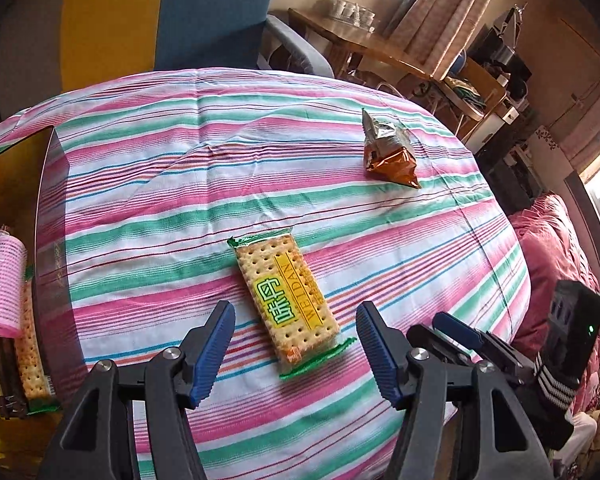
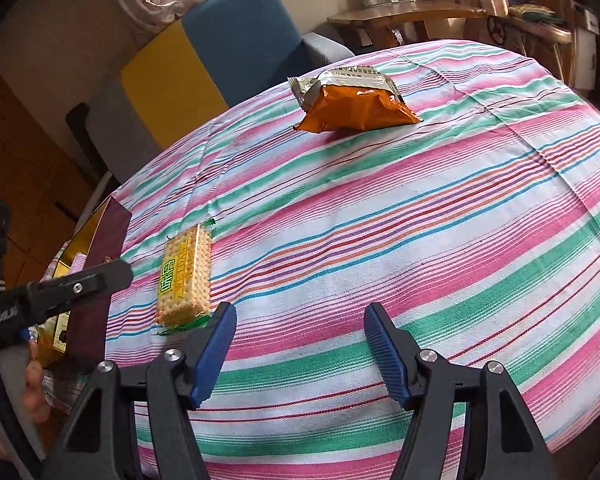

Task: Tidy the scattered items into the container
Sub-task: 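Lower the left tool onto the yellow WEIDAN cracker pack while the right tool reaches the orange snack bag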

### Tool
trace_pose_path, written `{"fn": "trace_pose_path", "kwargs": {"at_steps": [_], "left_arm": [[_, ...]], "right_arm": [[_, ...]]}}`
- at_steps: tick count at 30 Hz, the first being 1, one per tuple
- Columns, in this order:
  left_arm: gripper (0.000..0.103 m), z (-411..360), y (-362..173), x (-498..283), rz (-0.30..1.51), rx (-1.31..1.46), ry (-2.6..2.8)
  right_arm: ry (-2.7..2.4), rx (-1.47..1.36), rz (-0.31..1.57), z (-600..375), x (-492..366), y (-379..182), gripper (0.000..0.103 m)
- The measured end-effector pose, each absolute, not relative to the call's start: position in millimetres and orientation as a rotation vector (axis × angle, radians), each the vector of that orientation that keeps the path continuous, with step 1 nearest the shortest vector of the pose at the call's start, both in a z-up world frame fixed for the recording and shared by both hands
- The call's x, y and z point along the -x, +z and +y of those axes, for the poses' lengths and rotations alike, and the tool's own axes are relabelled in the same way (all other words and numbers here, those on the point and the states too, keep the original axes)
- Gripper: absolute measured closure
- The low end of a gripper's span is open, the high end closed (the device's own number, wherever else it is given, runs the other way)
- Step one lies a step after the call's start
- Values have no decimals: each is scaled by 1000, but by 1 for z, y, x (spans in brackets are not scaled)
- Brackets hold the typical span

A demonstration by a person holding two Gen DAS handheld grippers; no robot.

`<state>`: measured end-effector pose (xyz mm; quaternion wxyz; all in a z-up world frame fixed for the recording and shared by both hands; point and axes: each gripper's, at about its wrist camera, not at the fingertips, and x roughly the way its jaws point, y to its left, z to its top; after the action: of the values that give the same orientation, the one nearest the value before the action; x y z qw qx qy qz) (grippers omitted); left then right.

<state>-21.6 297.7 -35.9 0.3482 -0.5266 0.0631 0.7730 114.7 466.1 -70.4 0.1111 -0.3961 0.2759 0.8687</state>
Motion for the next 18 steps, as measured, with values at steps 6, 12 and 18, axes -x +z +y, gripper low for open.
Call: {"fn": "trace_pose_path", "kwargs": {"at_steps": [6,12,18], "left_arm": [[39,321,-49,27,273,1392,2030],[39,335,-64,29,370,1415,2026],[40,313,-74,35,310,1456,1993]], "right_arm": [[2580,1138,807,462,-116,-72,26],[2596,1122,833,463,-117,-73,22],[2605,1152,830,466,-114,-70,21]]}}
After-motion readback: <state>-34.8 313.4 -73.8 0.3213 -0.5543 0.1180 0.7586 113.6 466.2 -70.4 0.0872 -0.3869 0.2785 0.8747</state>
